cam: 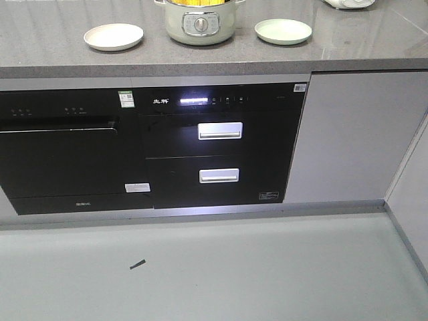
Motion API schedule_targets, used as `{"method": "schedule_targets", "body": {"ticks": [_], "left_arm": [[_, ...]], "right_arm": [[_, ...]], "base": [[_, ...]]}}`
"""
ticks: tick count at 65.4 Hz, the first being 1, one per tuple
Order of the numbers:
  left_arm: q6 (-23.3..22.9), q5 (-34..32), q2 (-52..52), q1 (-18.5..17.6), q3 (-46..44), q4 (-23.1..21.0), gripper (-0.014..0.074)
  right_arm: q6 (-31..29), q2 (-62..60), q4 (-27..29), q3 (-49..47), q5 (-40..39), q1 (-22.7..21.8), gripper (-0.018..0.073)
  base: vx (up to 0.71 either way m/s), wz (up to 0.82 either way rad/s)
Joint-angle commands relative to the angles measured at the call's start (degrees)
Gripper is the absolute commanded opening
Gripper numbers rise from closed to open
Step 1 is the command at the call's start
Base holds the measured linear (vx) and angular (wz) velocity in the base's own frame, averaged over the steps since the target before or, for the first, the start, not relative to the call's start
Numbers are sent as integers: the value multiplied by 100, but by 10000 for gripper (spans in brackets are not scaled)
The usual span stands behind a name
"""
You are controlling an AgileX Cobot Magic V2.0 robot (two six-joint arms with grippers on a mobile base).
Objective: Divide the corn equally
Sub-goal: 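Drive the base forward toward the counter with the corn pot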
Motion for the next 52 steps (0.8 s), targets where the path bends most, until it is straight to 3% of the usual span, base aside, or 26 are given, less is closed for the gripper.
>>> {"method": "schedule_targets", "body": {"ticks": [1,52], "left_arm": [[-50,-455,-86,6,71,-60,-6],[-50,-455,-86,6,71,-60,-6]], "right_arm": [[14,13,-11,65,-432,0,-3],[14,13,-11,65,-432,0,-3]], "base": [[16,1],[16,-1]]}}
